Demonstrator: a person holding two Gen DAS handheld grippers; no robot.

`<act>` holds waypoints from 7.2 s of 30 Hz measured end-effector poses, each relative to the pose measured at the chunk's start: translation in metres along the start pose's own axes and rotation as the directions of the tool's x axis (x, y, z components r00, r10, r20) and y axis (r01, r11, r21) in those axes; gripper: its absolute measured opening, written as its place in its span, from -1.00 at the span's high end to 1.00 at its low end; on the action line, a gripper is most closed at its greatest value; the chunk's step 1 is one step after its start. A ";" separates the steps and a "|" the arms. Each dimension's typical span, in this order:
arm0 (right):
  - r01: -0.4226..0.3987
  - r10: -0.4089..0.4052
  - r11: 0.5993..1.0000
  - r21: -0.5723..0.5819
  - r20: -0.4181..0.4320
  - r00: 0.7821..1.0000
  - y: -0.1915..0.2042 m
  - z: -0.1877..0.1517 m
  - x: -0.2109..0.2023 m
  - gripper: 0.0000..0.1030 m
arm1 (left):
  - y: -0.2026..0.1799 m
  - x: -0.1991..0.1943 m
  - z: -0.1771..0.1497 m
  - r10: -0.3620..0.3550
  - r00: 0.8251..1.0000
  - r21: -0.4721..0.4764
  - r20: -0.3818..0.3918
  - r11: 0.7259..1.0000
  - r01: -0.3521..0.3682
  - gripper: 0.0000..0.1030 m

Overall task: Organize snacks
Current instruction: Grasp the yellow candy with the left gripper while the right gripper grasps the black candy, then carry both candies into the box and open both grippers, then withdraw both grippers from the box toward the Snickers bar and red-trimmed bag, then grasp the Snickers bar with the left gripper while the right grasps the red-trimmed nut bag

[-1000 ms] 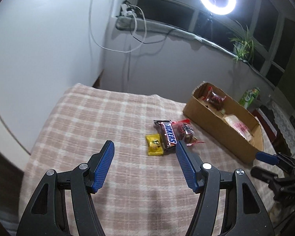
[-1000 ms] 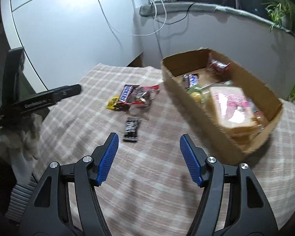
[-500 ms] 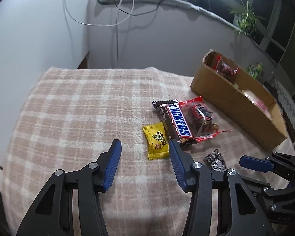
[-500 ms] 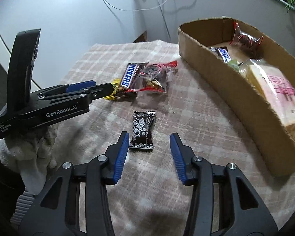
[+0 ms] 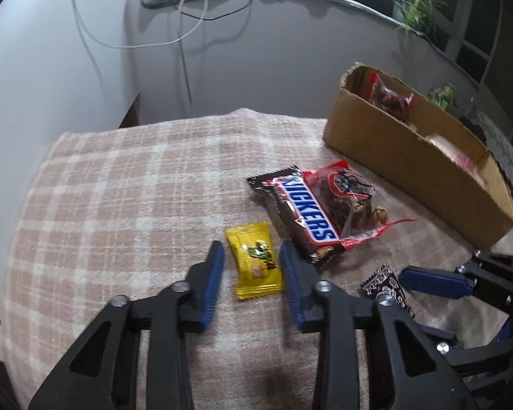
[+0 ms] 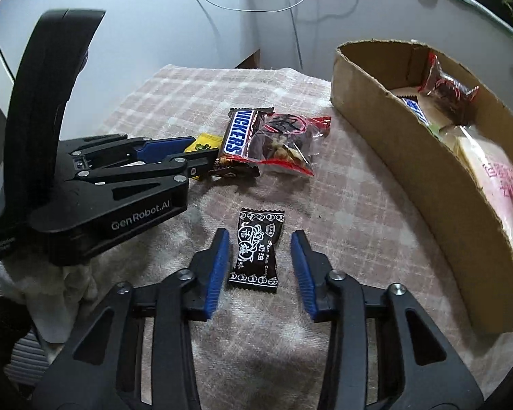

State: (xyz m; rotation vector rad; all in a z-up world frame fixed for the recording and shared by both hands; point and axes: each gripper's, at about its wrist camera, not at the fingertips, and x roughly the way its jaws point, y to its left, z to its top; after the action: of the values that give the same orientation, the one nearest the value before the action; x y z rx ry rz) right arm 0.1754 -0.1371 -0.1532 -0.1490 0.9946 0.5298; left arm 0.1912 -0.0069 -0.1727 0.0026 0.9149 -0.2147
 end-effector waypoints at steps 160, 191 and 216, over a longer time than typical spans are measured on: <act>-0.082 0.061 0.984 0.160 0.131 0.989 -0.066 0.009 -0.078 -0.11 | 0.004 -0.021 0.033 -0.092 0.994 -0.225 0.061 0.969 0.104 0.12; -0.100 0.094 0.975 0.198 0.042 0.995 -0.041 0.054 -0.011 -0.08 | 0.013 -0.001 0.012 -0.065 0.998 -0.165 0.008 0.984 0.065 0.48; -0.058 0.067 0.986 0.154 -0.049 0.997 -0.033 0.055 0.019 0.30 | 0.024 -0.013 0.003 -0.028 0.999 -0.200 0.033 0.979 0.034 0.48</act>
State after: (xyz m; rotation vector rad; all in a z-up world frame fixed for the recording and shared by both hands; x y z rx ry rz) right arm 0.2414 -0.1395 -0.1433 0.0042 1.0907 0.5071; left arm 0.1898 0.0192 -0.1628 -0.2014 0.9041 -0.1508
